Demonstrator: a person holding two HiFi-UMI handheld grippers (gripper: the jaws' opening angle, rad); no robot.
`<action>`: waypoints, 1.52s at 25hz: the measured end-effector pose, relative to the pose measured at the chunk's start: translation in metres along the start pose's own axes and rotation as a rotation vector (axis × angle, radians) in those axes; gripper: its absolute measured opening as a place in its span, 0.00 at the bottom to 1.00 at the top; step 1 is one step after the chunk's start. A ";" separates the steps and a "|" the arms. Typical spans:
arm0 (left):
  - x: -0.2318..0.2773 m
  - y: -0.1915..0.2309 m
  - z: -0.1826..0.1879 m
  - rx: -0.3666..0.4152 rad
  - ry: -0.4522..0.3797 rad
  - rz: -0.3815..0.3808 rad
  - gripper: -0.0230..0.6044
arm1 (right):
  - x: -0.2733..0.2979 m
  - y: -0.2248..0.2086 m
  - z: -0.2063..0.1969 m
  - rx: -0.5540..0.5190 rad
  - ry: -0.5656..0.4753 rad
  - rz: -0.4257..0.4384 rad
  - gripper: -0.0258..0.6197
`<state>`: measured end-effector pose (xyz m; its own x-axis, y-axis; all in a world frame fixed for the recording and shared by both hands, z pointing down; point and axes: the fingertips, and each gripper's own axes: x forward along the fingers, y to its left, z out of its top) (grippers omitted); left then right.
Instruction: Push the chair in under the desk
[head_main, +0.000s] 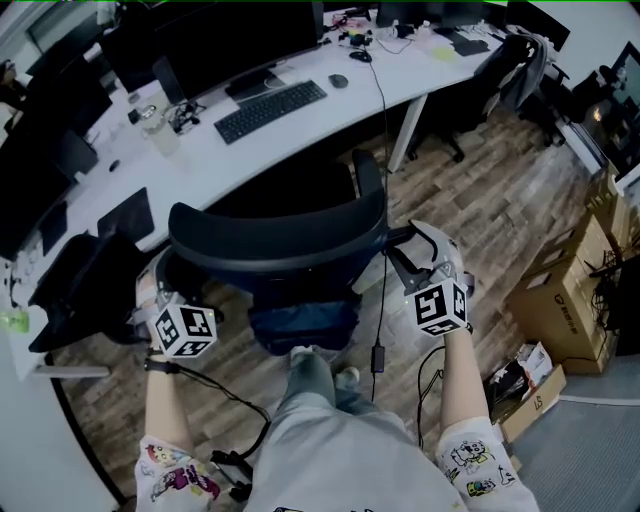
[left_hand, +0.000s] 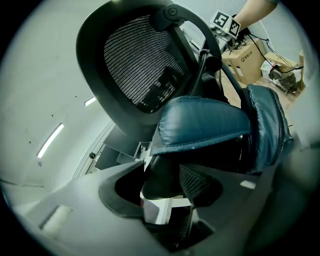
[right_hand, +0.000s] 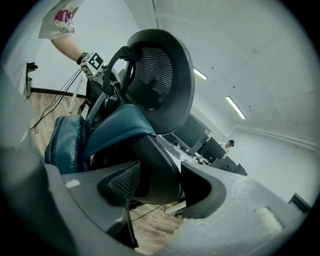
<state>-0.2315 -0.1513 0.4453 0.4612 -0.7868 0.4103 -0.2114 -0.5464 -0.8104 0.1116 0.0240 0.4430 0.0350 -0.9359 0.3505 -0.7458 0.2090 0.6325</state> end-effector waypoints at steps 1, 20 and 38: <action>0.000 0.000 0.001 -0.002 0.002 0.000 0.40 | 0.001 -0.001 -0.001 0.000 -0.004 0.002 0.43; 0.070 0.010 0.044 -0.042 0.026 0.046 0.40 | 0.074 -0.074 -0.032 0.003 0.015 0.019 0.43; 0.131 0.021 0.091 -0.068 0.078 0.078 0.40 | 0.141 -0.151 -0.060 -0.023 -0.065 0.066 0.44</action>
<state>-0.0971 -0.2395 0.4441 0.3728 -0.8464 0.3802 -0.3033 -0.4984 -0.8121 0.2691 -0.1229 0.4381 -0.0582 -0.9361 0.3468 -0.7297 0.2770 0.6252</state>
